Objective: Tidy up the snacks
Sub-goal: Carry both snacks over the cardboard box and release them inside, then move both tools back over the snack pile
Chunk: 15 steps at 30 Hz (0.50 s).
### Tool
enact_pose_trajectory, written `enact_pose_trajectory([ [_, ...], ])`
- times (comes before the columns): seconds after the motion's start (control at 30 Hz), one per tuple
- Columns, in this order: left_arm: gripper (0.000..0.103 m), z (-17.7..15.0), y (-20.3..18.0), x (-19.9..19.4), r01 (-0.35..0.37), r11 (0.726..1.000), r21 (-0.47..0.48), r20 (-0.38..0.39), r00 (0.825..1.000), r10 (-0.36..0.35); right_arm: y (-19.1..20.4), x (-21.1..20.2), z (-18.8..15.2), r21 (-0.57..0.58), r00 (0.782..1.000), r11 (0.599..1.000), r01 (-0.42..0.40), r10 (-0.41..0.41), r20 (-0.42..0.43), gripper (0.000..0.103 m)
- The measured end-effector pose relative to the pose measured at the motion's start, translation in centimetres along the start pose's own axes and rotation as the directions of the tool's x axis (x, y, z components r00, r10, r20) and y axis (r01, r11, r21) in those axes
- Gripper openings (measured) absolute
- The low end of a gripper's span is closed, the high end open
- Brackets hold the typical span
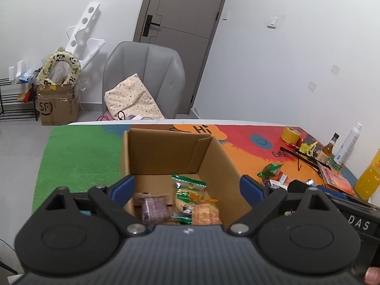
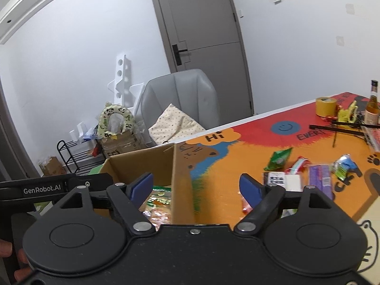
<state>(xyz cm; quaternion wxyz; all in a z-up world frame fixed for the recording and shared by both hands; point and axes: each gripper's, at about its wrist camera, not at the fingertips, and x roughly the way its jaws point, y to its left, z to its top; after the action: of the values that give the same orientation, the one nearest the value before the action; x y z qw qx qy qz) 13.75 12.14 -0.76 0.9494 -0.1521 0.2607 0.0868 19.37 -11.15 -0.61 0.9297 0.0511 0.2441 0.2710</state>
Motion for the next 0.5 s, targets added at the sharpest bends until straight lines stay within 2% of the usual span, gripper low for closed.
enact_pose_trajectory([
  [0.5,0.097,-1.1,-4.5,0.6,0.037,0.998,0.042,-0.015,0.999,-0.037,-4.8,-2.8,-0.4,0.067,0.997,0.995,0.074,-0.075,0.013,0.096],
])
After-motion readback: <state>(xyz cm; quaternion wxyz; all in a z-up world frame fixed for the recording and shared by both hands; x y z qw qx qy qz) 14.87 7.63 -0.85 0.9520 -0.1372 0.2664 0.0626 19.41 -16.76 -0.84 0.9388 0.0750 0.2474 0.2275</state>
